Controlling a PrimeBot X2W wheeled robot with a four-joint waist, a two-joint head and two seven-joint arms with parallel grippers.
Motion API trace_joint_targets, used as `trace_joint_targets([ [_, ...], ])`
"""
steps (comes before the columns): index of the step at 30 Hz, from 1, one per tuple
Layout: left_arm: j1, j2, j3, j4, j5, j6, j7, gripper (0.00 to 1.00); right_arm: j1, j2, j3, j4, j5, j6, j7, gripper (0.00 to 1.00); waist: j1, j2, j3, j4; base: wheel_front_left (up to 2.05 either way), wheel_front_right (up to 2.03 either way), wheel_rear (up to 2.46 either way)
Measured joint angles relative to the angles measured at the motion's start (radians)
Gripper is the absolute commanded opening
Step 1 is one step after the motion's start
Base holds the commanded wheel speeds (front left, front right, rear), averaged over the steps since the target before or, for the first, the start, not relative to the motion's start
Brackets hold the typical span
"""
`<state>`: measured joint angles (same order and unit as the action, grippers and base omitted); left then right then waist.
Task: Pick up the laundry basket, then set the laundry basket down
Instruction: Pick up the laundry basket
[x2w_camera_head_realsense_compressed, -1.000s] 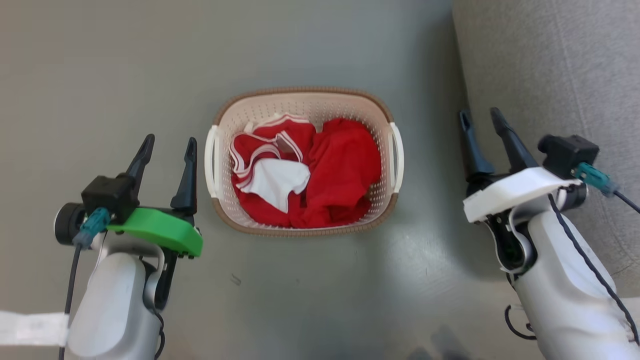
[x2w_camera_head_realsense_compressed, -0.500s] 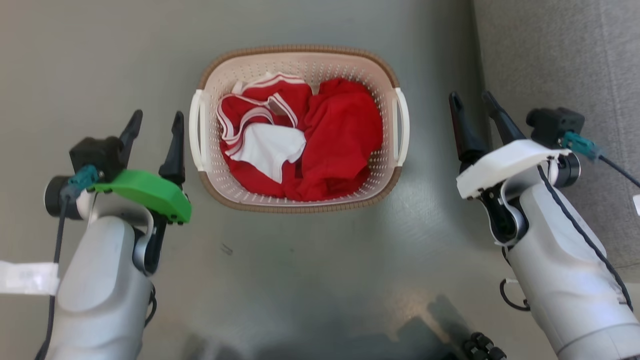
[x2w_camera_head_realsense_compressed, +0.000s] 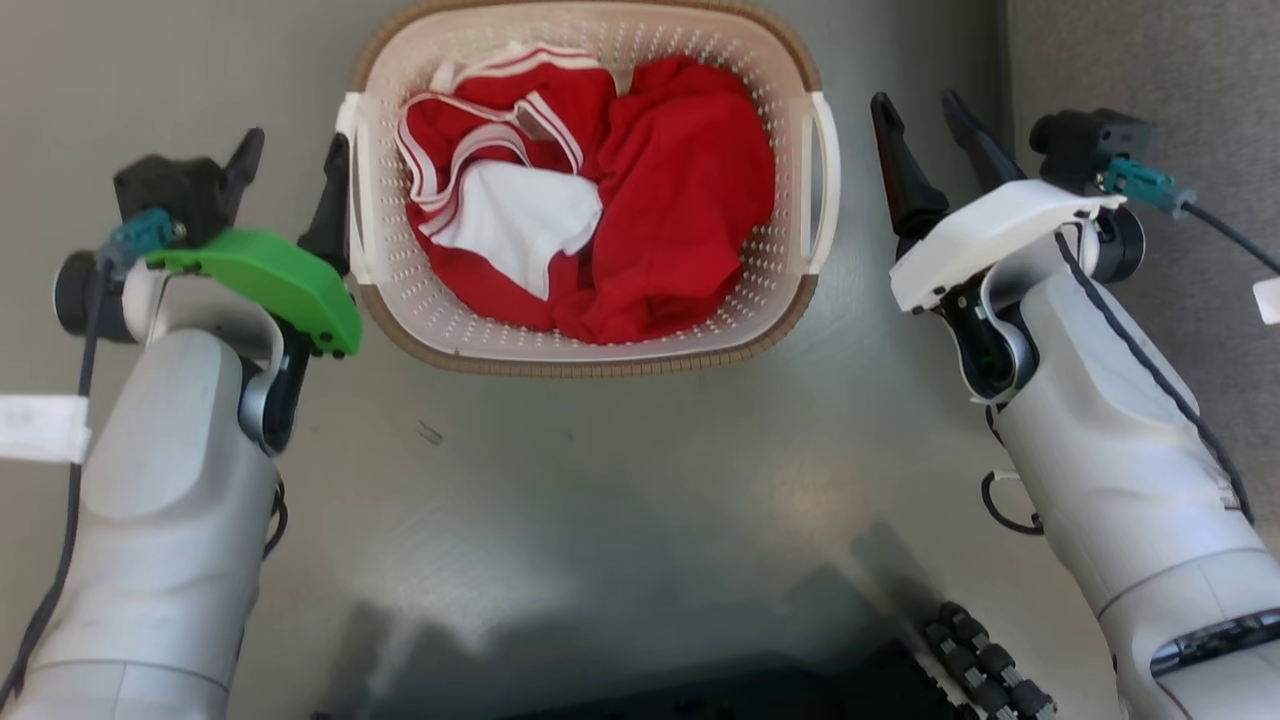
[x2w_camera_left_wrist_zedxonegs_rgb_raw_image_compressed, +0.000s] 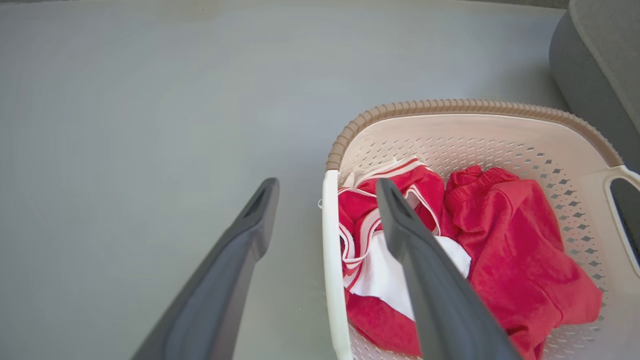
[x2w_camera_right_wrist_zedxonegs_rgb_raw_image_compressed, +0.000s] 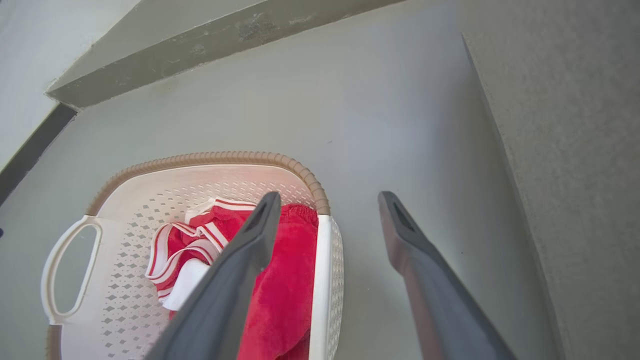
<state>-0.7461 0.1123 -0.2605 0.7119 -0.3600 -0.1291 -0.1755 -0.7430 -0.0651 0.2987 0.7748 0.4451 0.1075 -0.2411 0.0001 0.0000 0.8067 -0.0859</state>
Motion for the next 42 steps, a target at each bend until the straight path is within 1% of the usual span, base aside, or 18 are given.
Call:
trace_joint_targets([
  [2, -0.024, 0.000, -0.003, 0.020, -0.006, 0.000, 0.004, 1.00, -0.020, 0.000, 0.007, 0.022, 0.005, 0.006, 0.004, 1.00, 0.0000, 0.0000, 0.022, -0.001, 0.00, 0.00, 0.00],
  [4, -0.049, -0.001, -0.014, 0.045, -0.013, 0.000, 0.012, 1.00, -0.047, 0.002, 0.019, 0.057, 0.010, 0.007, 0.006, 1.00, 0.0000, 0.0000, 0.053, -0.003, 0.00, 0.00, 0.00],
  [6, -0.064, -0.001, -0.031, 0.061, -0.018, 0.000, 0.018, 1.00, -0.060, 0.002, 0.031, 0.075, 0.032, 0.007, 0.006, 1.00, 0.0000, 0.0000, 0.071, -0.004, 0.00, 0.00, 0.00],
  [11, -0.098, -0.007, -0.068, 0.106, -0.042, 0.000, 0.043, 1.00, -0.089, 0.003, 0.063, 0.123, 0.042, 0.007, 0.010, 1.00, 0.0000, 0.0000, 0.109, -0.004, 0.00, 0.00, 0.00],
  [16, -0.125, -0.012, -0.086, 0.135, -0.050, -0.002, 0.060, 1.00, -0.115, 0.002, 0.097, 0.134, 0.076, 0.011, 0.014, 1.00, 0.0000, 0.0000, 0.134, -0.003, 0.00, 0.00, 0.00],
  [17, -0.135, -0.015, -0.092, 0.146, -0.051, -0.002, 0.061, 1.00, -0.120, 0.002, 0.106, 0.136, 0.088, 0.016, 0.015, 1.00, 0.0000, 0.0000, 0.140, -0.002, 0.00, 0.00, 0.00],
  [21, -0.166, -0.029, -0.105, 0.168, -0.062, -0.002, 0.071, 1.00, -0.138, 0.002, 0.141, 0.147, 0.119, 0.016, 0.023, 1.00, 0.0000, 0.0000, 0.162, 0.003, 0.00, 0.00, 0.00],
  [32, -0.207, -0.033, -0.134, 0.233, -0.095, -0.002, 0.070, 1.00, -0.178, 0.002, 0.221, 0.170, 0.190, 0.016, 0.022, 1.00, 0.0000, 0.0000, 0.185, 0.022, 0.00, 0.00, 0.00],
  [33, -0.211, -0.034, -0.135, 0.239, -0.100, -0.002, 0.069, 1.00, -0.179, 0.002, 0.227, 0.173, 0.196, 0.016, 0.022, 0.98, 0.0000, 0.0000, 0.186, 0.023, 0.00, 0.00, 0.00],
  [34, -0.216, -0.034, -0.137, 0.246, -0.104, -0.002, 0.069, 1.00, -0.179, 0.002, 0.230, 0.177, 0.206, 0.016, 0.022, 0.82, 0.0000, 0.0000, 0.186, 0.024, 0.00, 0.00, 0.00],
  [35, -0.219, -0.034, -0.140, 0.248, -0.104, -0.002, 0.069, 0.95, -0.181, 0.002, 0.233, 0.181, 0.216, 0.016, 0.022, 0.64, 0.0000, 0.0000, 0.186, 0.024, 0.00, 0.00, 0.00],
  [36, -0.220, -0.034, -0.143, 0.250, -0.106, -0.002, 0.069, 0.90, -0.183, 0.002, 0.235, 0.187, 0.224, 0.016, 0.022, 0.51, 0.0000, 0.0000, 0.186, 0.025, 0.00, 0.00, 0.00],
  [37, -0.220, -0.035, -0.149, 0.252, -0.110, -0.002, 0.069, 0.87, -0.186, 0.002, 0.238, 0.193, 0.230, 0.016, 0.022, 0.49, 0.0000, 0.0000, 0.187, 0.026, 0.00, 0.00, 0.00],
  [38, -0.220, -0.036, -0.154, 0.255, -0.112, -0.002, 0.069, 0.72, -0.189, 0.002, 0.242, 0.198, 0.235, 0.016, 0.023, 0.39, 0.0000, 0.0000, 0.187, 0.026, 0.00, 0.00, 0.00],
  [39, -0.221, -0.037, -0.159, 0.259, -0.112, -0.002, 0.069, 0.48, -0.192, 0.002, 0.244, 0.203, 0.241, 0.016, 0.023, 0.26, 0.0000, 0.0000, 0.187, 0.027, 0.00, 0.00, 0.00],
  [40, -0.223, -0.037, -0.163, 0.263, -0.113, -0.002, 0.069, 0.37, -0.192, -0.001, 0.247, 0.207, 0.246, 0.016, 0.023, 0.05, 0.0000, 0.0000, 0.187, 0.027, 0.00, 0.00, 0.00],
  [41, -0.224, -0.038, -0.166, 0.269, -0.116, -0.002, 0.069, 0.16, -0.192, -0.002, 0.250, 0.212, 0.253, 0.016, 0.023, 0.00, 0.0000, 0.0000, 0.187, 0.027, 0.00, 0.00, 0.00],
  [42, -0.225, -0.041, -0.171, 0.273, -0.121, -0.003, 0.069, 0.00, -0.193, -0.001, 0.252, 0.214, 0.261, 0.015, 0.024, 0.00, 0.0000, 0.0000, 0.187, 0.027, 0.00, 0.00, 0.00],
])
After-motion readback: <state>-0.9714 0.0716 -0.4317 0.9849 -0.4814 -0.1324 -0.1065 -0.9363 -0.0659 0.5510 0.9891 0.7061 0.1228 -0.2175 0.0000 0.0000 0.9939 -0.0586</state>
